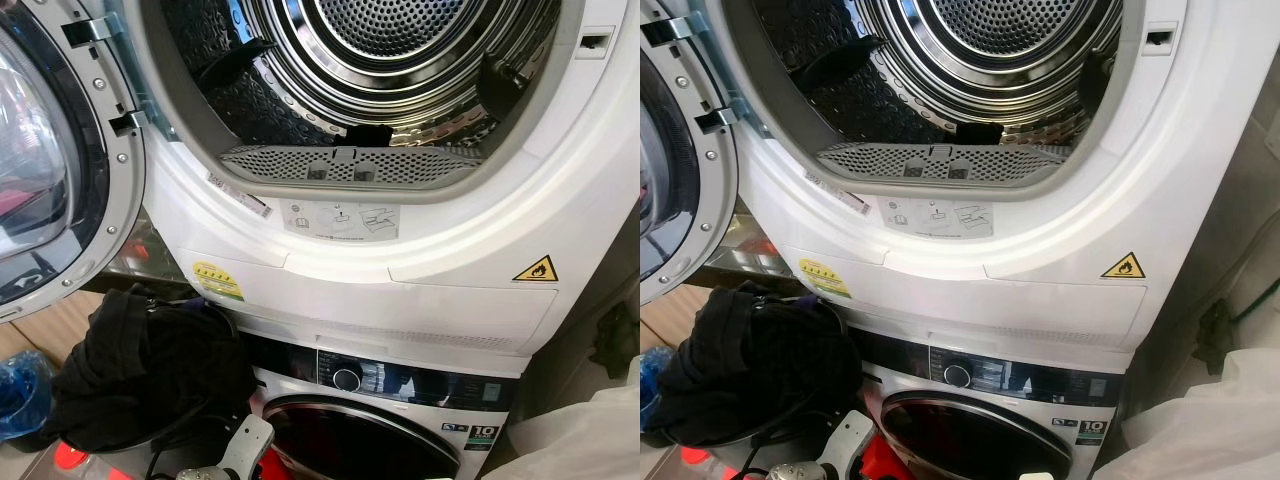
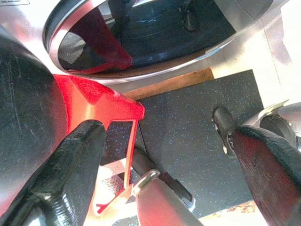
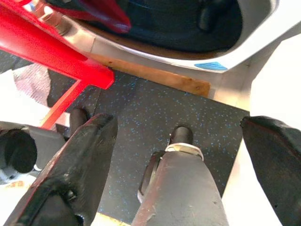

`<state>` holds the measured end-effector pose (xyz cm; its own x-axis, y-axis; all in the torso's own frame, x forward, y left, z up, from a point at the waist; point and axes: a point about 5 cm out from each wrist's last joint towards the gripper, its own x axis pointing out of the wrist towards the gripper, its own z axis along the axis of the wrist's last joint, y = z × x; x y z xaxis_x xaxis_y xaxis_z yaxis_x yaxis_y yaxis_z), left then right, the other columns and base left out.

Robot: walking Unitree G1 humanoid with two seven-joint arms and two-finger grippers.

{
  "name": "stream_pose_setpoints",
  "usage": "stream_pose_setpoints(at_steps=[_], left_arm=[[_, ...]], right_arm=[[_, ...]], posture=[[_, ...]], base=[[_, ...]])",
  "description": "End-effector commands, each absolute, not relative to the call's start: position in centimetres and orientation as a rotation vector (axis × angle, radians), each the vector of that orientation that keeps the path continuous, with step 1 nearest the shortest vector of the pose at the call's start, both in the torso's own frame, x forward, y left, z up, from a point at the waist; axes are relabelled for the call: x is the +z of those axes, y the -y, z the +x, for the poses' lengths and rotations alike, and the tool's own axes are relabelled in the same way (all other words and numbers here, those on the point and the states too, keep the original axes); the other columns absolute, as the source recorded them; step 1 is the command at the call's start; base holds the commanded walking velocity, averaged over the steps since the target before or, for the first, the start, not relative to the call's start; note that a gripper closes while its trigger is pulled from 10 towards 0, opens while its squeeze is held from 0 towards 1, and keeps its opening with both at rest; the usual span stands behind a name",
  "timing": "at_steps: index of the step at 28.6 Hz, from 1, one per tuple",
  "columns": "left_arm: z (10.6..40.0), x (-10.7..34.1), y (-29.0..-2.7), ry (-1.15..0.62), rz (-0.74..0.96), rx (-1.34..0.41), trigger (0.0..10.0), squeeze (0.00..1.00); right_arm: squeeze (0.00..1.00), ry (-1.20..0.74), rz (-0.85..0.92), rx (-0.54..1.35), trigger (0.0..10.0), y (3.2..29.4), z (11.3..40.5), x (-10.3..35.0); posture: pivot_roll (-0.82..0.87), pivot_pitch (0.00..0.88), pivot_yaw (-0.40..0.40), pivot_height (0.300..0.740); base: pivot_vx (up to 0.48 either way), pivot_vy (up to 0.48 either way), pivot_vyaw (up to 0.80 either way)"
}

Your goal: Clothes washing

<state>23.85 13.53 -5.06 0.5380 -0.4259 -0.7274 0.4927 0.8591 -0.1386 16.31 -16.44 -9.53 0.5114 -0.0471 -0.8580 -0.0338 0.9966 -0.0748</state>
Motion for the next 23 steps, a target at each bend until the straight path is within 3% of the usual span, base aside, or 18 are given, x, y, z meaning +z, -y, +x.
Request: stream_pose_setpoints(at_steps=[1, 5, 15, 23], left_arm=[[24.0, -4.9, -14.0, -0.839, 0.108, -0.551, 10.0, 0.00], [24.0, -4.9, -14.0, -0.836, 0.106, -0.548, 10.0, 0.00], [24.6, -4.4, -13.4, -0.802, 0.131, -0.611, 10.0, 0.00], [26.0, -1.8, -10.2, -0.635, 0.116, -0.970, 10.0, 0.00]], right_arm=[[0.00, -0.993, -0.018, -0.031, 10.0, 15.7, 16.5, -9.4], [0.00, -0.855, 0.108, -0.068, 10.0, 15.5, 18.3, -8.3], [0.00, -0.853, 0.038, -0.062, 10.0, 15.7, 18.8, -8.2], [0.00, -0.875, 0.027, -0.047, 10.0, 15.5, 18.1, -8.5]], posture=[[-0.12, 0.008, 0.148, 0.740], [-0.12, 0.006, 0.149, 0.740], [-0.12, 0.003, 0.147, 0.740], [-0.11, 0.006, 0.149, 0.740]], base=[[0.000, 0.000, 0.00], [0.000, 0.000, 0.00], [0.000, 0.000, 0.00], [0.000, 0.000, 0.00]])
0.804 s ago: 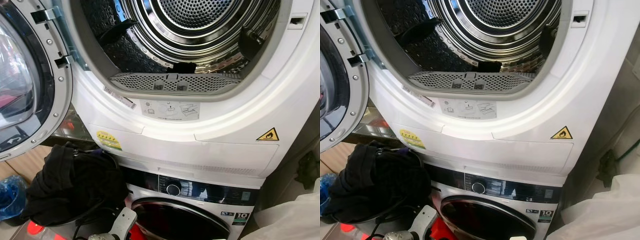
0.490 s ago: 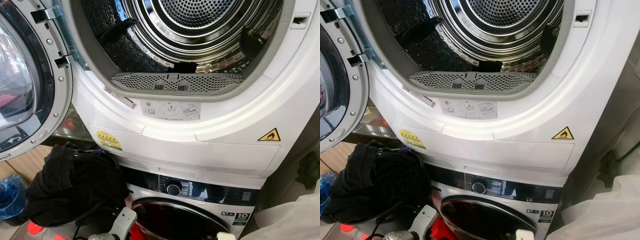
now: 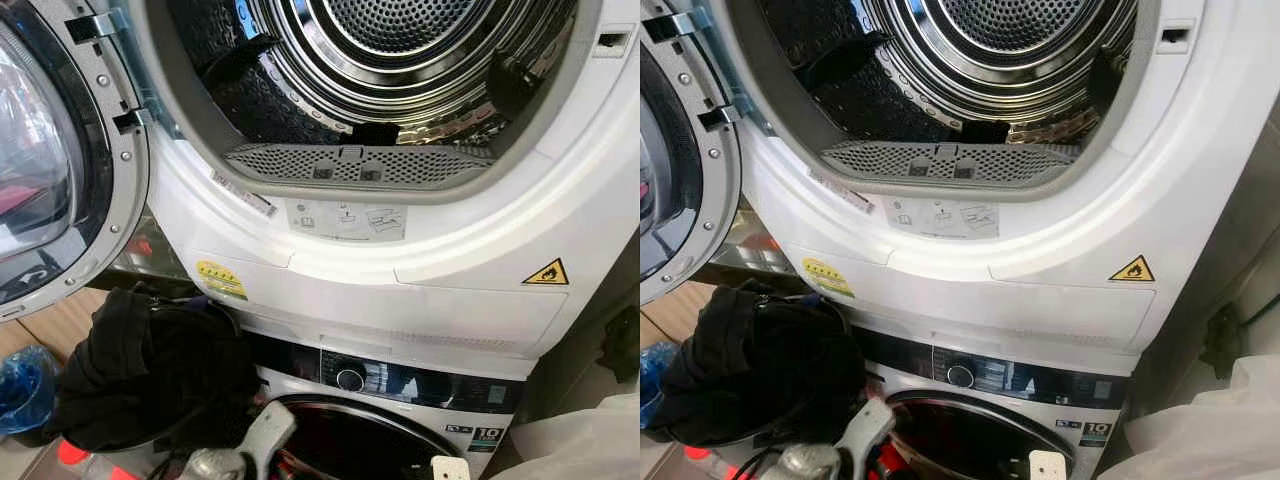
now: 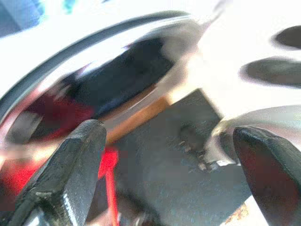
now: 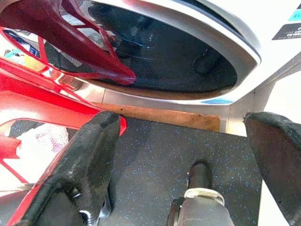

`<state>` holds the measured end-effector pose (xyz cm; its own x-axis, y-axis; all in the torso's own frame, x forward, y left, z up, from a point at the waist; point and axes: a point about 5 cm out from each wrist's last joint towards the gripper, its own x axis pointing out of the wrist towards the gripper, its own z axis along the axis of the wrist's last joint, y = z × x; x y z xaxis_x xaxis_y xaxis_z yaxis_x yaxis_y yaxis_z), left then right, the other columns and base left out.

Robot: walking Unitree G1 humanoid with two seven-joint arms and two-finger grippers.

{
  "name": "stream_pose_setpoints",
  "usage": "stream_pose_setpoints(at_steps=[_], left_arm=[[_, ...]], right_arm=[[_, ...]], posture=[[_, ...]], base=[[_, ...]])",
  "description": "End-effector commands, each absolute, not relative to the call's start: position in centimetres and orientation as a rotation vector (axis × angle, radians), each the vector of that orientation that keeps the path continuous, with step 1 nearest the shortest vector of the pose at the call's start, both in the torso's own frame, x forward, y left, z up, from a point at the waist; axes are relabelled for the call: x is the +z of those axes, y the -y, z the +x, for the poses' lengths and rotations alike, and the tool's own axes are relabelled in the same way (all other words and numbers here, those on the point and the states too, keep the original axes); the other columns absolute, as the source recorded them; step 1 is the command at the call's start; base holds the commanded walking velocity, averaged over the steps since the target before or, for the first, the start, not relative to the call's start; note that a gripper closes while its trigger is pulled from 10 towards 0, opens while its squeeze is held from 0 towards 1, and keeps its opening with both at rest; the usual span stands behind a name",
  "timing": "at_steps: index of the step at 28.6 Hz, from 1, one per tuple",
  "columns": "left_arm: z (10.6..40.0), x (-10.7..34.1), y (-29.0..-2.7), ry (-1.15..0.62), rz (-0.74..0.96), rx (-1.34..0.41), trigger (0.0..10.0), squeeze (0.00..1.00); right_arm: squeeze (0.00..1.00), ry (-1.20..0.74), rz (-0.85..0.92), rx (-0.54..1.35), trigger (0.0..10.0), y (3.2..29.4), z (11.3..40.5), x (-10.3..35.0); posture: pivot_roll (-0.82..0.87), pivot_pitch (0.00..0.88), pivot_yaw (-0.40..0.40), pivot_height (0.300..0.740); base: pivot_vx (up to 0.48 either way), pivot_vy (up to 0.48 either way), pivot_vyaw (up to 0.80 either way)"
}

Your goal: Clothes washing

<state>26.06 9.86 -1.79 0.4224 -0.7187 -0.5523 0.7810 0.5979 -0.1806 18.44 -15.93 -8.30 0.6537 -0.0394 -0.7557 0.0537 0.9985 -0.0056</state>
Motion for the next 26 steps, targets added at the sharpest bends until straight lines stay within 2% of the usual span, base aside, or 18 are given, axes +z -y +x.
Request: stream_pose_setpoints(at_steps=[1, 6, 8, 11, 18, 23, 26], left_arm=[[25.8, -1.6, -9.9, -0.625, 0.113, -1.021, 10.0, 0.00], [25.3, 0.1, -9.3, -0.545, 0.038, -1.252, 10.0, 0.00], [24.6, 2.1, -8.8, -0.468, 0.050, -1.406, 10.0, 0.00], [23.2, 4.7, -8.3, -0.364, 0.126, -1.506, 10.0, 0.00], [21.7, 7.9, -9.4, -0.222, 0.298, -1.485, 10.0, 0.00], [20.1, 10.4, -11.2, -0.151, 0.402, -1.339, 10.0, 0.00], [20.4, 11.1, -11.8, -0.126, 0.449, -1.212, 10.0, 0.00]], right_arm=[[0.00, -0.877, 0.021, -0.042, 10.0, 15.5, 18.1, -8.5], [0.00, -0.888, 0.009, -0.033, 10.0, 15.5, 17.8, -8.7], [0.00, -0.896, 0.004, -0.018, 10.0, 15.4, 17.6, -8.8], [0.00, -0.899, -0.010, 0.004, 10.0, 15.1, 17.5, -8.8], [0.00, -0.899, -0.022, 0.019, 10.0, 14.8, 17.4, -8.9], [0.00, -0.913, -0.038, 0.029, 10.0, 14.8, 17.1, -9.0], [0.00, -0.918, -0.048, 0.030, 10.0, 14.9, 17.0, -9.1]], posture=[[-0.11, 0.006, 0.150, 0.740], [-0.11, 0.007, 0.154, 0.740], [-0.10, 0.005, 0.152, 0.740], [-0.10, 0.000, 0.159, 0.740], [-0.10, 0.000, 0.171, 0.740], [-0.09, 0.000, 0.171, 0.740], [-0.07, 0.000, 0.169, 0.740]], base=[[0.000, 0.000, 0.00], [0.000, 0.000, 0.00], [0.000, 0.000, 0.00], [0.000, 0.000, 0.00], [0.000, 0.000, 0.00], [0.000, 0.000, 0.00], [0.000, 0.000, 0.00]])
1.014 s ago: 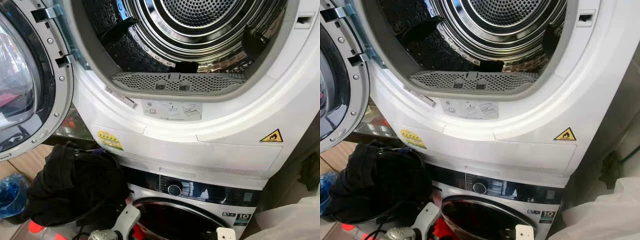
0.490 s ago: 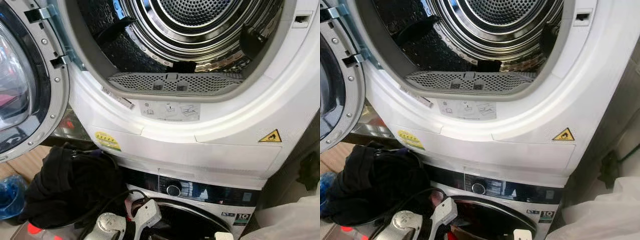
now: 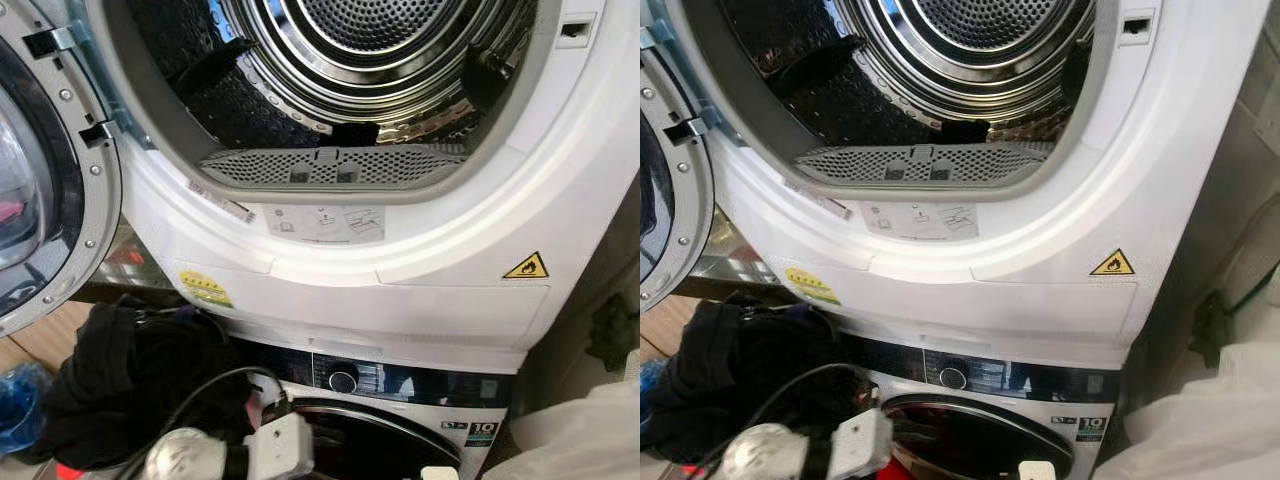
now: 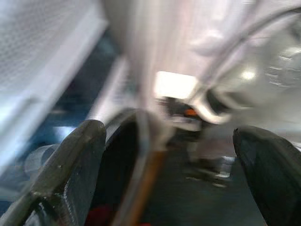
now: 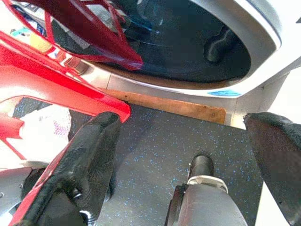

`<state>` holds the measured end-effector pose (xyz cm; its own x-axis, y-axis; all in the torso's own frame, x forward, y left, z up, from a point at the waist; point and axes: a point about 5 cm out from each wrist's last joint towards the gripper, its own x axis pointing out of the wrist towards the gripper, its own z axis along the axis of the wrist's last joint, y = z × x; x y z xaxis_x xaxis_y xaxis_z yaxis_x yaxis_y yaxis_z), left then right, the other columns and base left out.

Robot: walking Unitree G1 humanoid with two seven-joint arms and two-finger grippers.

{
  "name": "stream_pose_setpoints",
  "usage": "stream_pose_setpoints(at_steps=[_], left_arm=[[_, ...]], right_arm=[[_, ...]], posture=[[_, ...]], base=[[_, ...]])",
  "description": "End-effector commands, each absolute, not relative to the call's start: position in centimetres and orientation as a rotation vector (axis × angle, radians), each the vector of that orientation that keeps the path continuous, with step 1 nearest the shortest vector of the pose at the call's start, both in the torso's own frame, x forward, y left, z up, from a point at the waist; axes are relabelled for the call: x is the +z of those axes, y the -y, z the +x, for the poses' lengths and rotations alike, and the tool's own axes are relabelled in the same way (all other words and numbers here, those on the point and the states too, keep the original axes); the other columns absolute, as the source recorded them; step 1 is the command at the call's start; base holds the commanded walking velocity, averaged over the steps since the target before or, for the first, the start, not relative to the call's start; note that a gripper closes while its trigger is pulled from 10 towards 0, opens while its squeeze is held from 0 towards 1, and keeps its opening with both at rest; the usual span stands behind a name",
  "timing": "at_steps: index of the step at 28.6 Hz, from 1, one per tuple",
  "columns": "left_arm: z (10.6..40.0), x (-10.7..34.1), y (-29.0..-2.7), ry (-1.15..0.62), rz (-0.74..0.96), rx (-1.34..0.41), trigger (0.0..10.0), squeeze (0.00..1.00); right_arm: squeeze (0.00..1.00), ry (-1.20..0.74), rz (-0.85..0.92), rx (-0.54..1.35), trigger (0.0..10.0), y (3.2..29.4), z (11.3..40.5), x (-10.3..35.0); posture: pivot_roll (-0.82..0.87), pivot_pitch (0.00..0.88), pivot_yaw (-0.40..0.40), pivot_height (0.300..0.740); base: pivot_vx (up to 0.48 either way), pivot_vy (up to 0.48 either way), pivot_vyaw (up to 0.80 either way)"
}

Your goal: Clothes washing

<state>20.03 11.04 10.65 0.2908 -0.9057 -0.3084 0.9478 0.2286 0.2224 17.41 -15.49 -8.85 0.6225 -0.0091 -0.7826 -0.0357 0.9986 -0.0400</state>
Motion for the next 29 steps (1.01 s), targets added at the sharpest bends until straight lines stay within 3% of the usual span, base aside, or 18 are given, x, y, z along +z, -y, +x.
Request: stream_pose_setpoints(at_steps=[1, 5, 10, 14, 26, 29], left_arm=[[20.6, 11.2, -12.0, -0.120, 0.468, -1.169, 10.0, 0.00], [23.1, 11.6, -14.4, -0.094, 0.469, -0.762, 10.0, 0.00], [24.6, 11.3, -17.5, -0.098, 0.463, -0.410, 10.0, 0.00], [25.1, 11.0, -18.4, -0.107, 0.416, -0.279, 10.0, 0.00], [27.0, 9.6, -20.1, -0.128, 0.064, 0.084, 10.0, 0.00], [27.6, 9.0, -20.6, -0.152, 0.071, 0.140, 10.0, 0.00]], right_arm=[[0.00, -0.919, -0.051, 0.031, 10.0, 14.9, 17.0, -9.1], [0.00, -0.922, -0.074, 0.048, 10.0, 14.8, 16.9, -9.1], [0.00, -0.920, -0.091, 0.064, 10.0, 14.5, 17.1, -9.1], [0.00, -0.909, -0.094, 0.067, 10.0, 14.3, 17.3, -8.9], [0.00, -0.914, -0.098, 0.059, 10.0, 14.3, 17.1, -9.0], [0.00, -0.915, -0.103, 0.063, 10.0, 14.2, 17.1, -9.0]], posture=[[-0.07, 0.000, 0.169, 0.740], [-0.06, 0.000, 0.169, 0.740], [-0.05, 0.000, 0.170, 0.740], [-0.05, 0.000, 0.168, 0.740], [-0.03, 0.010, 0.158, 0.740], [-0.03, 0.004, 0.156, 0.740]], base=[[0.000, 0.000, 0.00], [0.000, 0.000, 0.00], [0.000, 0.000, 0.00], [0.000, 0.000, 0.00], [0.000, 0.000, 0.00], [0.000, 0.000, 0.00]])
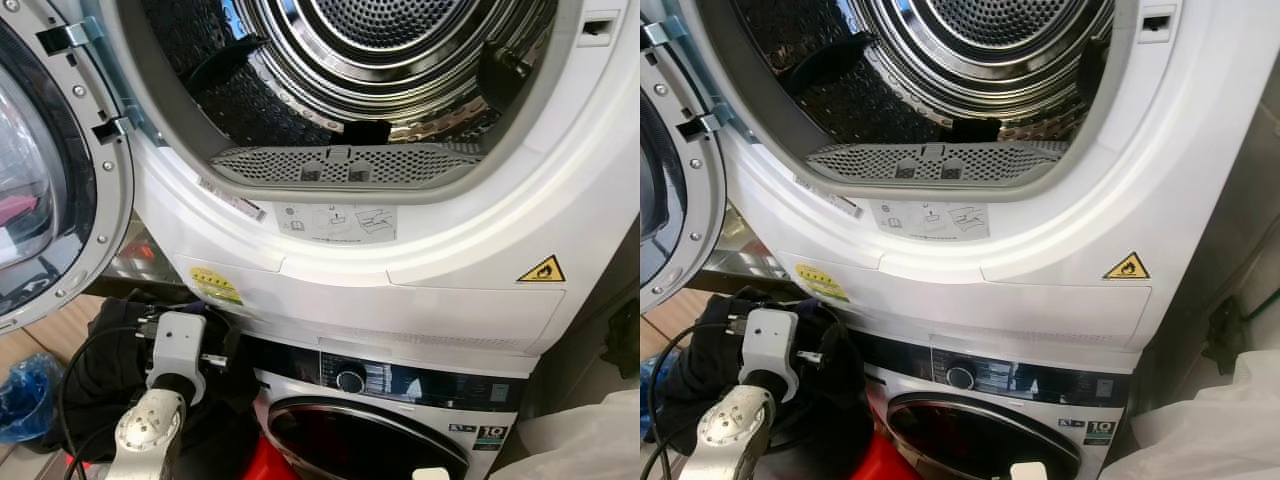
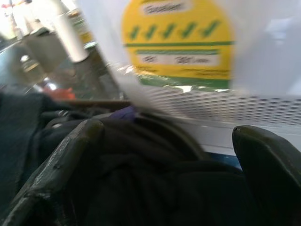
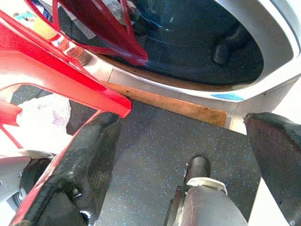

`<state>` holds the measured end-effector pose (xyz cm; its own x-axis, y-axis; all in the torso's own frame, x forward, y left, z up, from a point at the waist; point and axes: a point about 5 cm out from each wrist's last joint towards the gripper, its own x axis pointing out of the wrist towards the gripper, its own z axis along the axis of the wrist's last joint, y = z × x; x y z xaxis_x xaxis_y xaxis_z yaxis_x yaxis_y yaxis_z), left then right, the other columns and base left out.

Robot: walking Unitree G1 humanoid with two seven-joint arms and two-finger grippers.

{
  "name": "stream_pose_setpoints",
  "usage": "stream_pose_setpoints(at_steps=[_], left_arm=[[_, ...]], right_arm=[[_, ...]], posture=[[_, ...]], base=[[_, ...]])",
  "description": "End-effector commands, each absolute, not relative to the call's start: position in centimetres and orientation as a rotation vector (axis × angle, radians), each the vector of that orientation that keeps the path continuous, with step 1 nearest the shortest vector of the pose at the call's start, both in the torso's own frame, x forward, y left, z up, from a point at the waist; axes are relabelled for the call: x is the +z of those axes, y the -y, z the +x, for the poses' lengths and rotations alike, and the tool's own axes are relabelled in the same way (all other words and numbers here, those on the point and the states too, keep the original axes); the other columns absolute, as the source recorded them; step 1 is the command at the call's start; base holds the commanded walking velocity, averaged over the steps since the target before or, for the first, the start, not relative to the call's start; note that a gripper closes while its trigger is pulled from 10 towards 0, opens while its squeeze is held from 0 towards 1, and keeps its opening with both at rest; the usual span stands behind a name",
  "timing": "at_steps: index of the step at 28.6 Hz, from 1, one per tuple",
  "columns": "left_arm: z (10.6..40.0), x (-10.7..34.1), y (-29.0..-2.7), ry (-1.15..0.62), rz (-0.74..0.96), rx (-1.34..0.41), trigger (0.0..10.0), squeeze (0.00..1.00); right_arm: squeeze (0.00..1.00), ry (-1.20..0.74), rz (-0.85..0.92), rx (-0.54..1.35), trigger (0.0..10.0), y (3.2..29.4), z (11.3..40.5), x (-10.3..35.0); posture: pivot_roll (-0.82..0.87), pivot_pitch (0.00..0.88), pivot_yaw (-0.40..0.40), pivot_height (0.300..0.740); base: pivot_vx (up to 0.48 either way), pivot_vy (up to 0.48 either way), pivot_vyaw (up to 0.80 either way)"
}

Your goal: Clothes washing

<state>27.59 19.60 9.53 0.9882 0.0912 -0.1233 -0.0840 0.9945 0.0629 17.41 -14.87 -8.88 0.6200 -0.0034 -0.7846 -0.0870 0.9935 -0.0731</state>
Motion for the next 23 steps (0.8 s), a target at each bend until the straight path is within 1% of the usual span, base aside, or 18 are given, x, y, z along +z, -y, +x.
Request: stream_pose_setpoints(at_steps=[1, 5, 6, 7, 8, 9, 10, 11, 12, 13, 15, 16, 17, 19, 23], left_arm=[[27.7, 8.8, -20.7, -0.163, 0.080, 0.155, 10.0, 0.00], [27.8, 8.0, -21.2, -0.208, 0.097, 0.207, 10.0, 0.00], [27.9, 7.9, -21.3, -0.210, 0.115, 0.218, 10.0, 0.00], [28.1, 8.0, -21.2, -0.209, 0.174, 0.204, 10.0, 0.00], [28.5, 8.6, -20.1, -0.167, 0.268, 0.111, 10.0, 0.00], [28.5, 8.6, -20.1, -0.167, 0.268, 0.111, 10.0, 0.00], [28.7, 10.1, -17.6, -0.057, 0.242, -0.076, 10.0, 0.00], [28.7, 10.1, -17.6, -0.057, 0.242, -0.076, 10.0, 0.00], [28.2, 11.5, -15.4, 0.044, 0.259, -0.230, 10.0, 0.00], [27.6, 11.9, -14.6, 0.074, 0.252, -0.297, 10.0, 0.00], [26.6, 12.2, -13.7, 0.103, 0.248, -0.381, 10.0, 0.00], [24.8, 12.5, -13.1, 0.157, 0.326, -0.505, 10.0, 0.00], [23.8, 12.5, -13.0, 0.172, 0.345, -0.554, 10.0, 0.00], [22.7, 12.7, -13.4, 0.193, 0.350, -0.568, 10.0, 0.00], [22.2, 13.3, -14.3, 0.217, 0.398, -0.526, 10.0, 0.00]], right_arm=[[0.00, -0.916, -0.104, 0.064, 10.0, 14.2, 17.1, -9.0], [0.00, -0.915, -0.105, 0.064, 10.0, 14.2, 17.2, -9.0], [0.00, -0.914, -0.110, 0.067, 10.0, 14.2, 17.2, -9.0], [0.00, -0.913, -0.113, 0.069, 10.0, 14.2, 17.2, -9.0], [0.00, -0.912, -0.115, 0.069, 10.0, 14.2, 17.3, -9.0], [0.00, -0.912, -0.115, 0.069, 10.0, 14.2, 17.3, -9.0], [0.00, -0.911, -0.115, 0.068, 10.0, 14.2, 17.3, -9.0], [0.00, -0.911, -0.115, 0.068, 10.0, 14.2, 17.3, -9.0], [0.00, -0.911, -0.117, 0.069, 10.0, 14.2, 17.3, -9.0], [0.00, -0.911, -0.117, 0.070, 10.0, 14.2, 17.3, -9.0], [0.00, -0.911, -0.118, 0.073, 10.0, 14.1, 17.3, -9.0], [0.00, -0.911, -0.120, 0.075, 10.0, 14.0, 17.2, -9.0], [0.00, -0.911, -0.121, 0.077, 10.0, 14.0, 17.1, -9.0], [0.00, -0.913, -0.123, 0.078, 10.0, 14.0, 17.0, -9.1], [0.00, -0.918, -0.129, 0.075, 10.0, 14.2, 16.9, -9.1]], posture=[[-0.03, 0.000, 0.154, 0.740], [-0.04, 0.000, 0.154, 0.740], [-0.05, 0.000, 0.157, 0.740], [-0.05, 0.000, 0.157, 0.740], [-0.05, 0.000, 0.158, 0.740], [-0.05, 0.000, 0.158, 0.740], [-0.04, 0.000, 0.159, 0.740], [-0.04, 0.000, 0.159, 0.740], [-0.04, 0.000, 0.160, 0.740], [-0.05, 0.000, 0.163, 0.740], [-0.06, 0.000, 0.169, 0.740], [-0.06, 0.000, 0.169, 0.740], [-0.06, 0.000, 0.169, 0.740], [-0.06, 0.000, 0.170, 0.740], [-0.06, 0.000, 0.173, 0.740]], base=[[0.000, 0.000, 0.00], [0.000, 0.000, 0.00], [0.000, 0.000, 0.00], [0.000, 0.000, 0.00], [0.000, 0.000, 0.00], [0.000, 0.000, 0.00], [0.000, 0.000, 0.00], [0.000, 0.000, 0.00], [0.000, 0.000, 0.00], [0.000, 0.000, 0.00], [0.000, 0.000, 0.00], [0.000, 0.000, 0.00], [0.000, 0.000, 0.00], [0.000, 0.000, 0.00], [0.000, 0.000, 0.00]])
